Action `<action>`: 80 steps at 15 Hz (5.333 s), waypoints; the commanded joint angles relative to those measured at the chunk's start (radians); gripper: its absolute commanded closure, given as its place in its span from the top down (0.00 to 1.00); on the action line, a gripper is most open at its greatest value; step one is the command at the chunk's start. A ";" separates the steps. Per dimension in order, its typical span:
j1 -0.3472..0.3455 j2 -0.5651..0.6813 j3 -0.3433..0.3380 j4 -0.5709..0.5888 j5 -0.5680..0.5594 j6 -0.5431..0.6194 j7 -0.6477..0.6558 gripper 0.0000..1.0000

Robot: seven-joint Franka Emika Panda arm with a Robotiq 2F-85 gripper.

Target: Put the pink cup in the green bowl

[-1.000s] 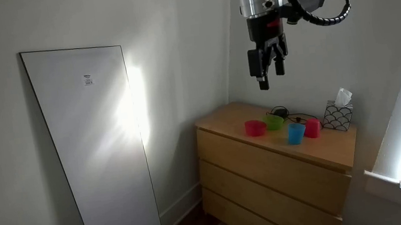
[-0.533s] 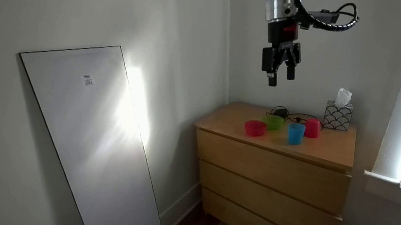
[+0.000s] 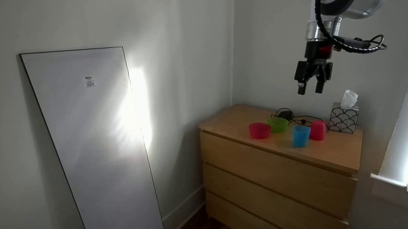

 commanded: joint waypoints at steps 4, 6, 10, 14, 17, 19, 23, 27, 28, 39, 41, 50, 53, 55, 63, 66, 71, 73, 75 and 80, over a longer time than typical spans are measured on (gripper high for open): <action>-0.097 0.150 -0.092 0.149 0.019 -0.007 0.001 1.00; -0.117 0.214 -0.094 0.204 0.007 0.018 0.065 1.00; -0.127 0.239 -0.088 0.226 -0.001 0.019 0.090 1.00; -0.129 0.323 -0.086 0.291 -0.002 0.020 0.124 1.00; -0.131 0.348 -0.087 0.319 0.004 0.004 0.124 1.00; -0.137 0.403 -0.092 0.351 -0.007 0.006 0.161 1.00; -0.161 0.511 -0.105 0.410 -0.004 0.020 0.195 1.00; -0.195 0.637 -0.120 0.500 0.002 0.017 0.223 1.00; -0.200 0.666 -0.124 0.520 -0.009 0.018 0.234 1.00; -0.275 0.880 -0.146 0.639 0.044 0.054 0.368 1.00; -0.290 0.894 -0.148 0.648 0.052 0.062 0.372 1.00; -0.324 0.963 -0.143 0.709 0.097 0.099 0.392 1.00; -0.336 0.984 -0.137 0.719 0.119 0.114 0.384 1.00; -0.346 0.998 -0.131 0.721 0.143 0.131 0.378 1.00; -0.371 1.025 -0.117 0.731 0.215 0.212 0.369 0.80; -0.374 1.029 -0.109 0.739 0.232 0.224 0.364 0.53; -0.369 1.021 -0.102 0.736 0.230 0.216 0.356 0.60; -0.370 1.009 -0.103 0.727 0.229 0.216 0.352 0.39; -0.372 0.989 -0.112 0.715 0.220 0.205 0.347 0.39; -0.380 0.906 -0.140 0.697 0.187 0.165 0.301 0.39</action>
